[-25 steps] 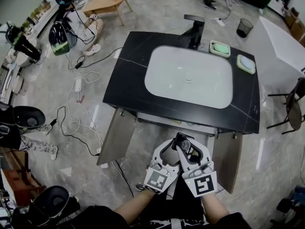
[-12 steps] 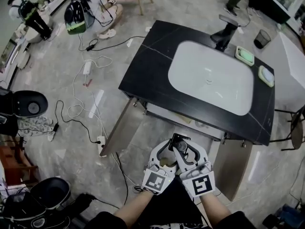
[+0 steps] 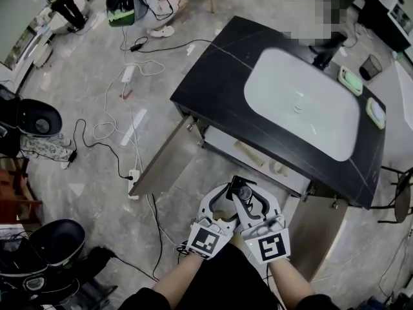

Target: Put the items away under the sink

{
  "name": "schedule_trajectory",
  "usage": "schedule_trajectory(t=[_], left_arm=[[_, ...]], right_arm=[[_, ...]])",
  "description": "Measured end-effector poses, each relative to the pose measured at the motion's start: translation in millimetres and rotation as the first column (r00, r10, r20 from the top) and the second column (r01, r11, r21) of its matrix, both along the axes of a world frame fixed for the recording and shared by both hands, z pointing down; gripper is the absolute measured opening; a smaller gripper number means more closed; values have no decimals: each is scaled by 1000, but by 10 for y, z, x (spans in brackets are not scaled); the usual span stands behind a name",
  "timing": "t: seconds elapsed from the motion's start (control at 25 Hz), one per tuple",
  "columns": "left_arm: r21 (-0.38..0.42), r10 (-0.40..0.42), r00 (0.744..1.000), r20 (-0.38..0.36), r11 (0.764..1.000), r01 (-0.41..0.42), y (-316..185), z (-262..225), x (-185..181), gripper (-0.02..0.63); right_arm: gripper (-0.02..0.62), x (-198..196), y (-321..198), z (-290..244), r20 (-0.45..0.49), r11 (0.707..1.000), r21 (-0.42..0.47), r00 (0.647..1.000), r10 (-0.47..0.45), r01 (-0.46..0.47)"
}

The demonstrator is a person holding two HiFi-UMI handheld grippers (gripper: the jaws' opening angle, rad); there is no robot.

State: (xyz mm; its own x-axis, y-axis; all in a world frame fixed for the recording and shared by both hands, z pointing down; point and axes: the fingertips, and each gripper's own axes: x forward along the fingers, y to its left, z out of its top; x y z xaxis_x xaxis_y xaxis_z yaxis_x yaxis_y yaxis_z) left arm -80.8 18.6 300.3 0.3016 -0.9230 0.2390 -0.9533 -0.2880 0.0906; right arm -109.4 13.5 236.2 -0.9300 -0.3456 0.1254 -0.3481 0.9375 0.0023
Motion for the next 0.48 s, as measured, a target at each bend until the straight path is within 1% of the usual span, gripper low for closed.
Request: schedule_trajectory(t=[0.12, 0.28, 0.48], left_arm=[[19, 4, 1000, -1, 1000, -4, -24, 224, -41, 331], [-2, 18, 1000, -3, 1000, -18, -63, 687, -177, 331], [3, 21, 1000, 1, 1000, -21, -213, 1387, -460, 331]], right_arm=[[104, -44, -17, 240, -7, 1000, 2, 1000, -9, 9], [104, -176, -55, 729, -28, 1000, -12, 1000, -10, 10], [104, -480, -184, 1404, -13, 999, 25, 999, -37, 38]])
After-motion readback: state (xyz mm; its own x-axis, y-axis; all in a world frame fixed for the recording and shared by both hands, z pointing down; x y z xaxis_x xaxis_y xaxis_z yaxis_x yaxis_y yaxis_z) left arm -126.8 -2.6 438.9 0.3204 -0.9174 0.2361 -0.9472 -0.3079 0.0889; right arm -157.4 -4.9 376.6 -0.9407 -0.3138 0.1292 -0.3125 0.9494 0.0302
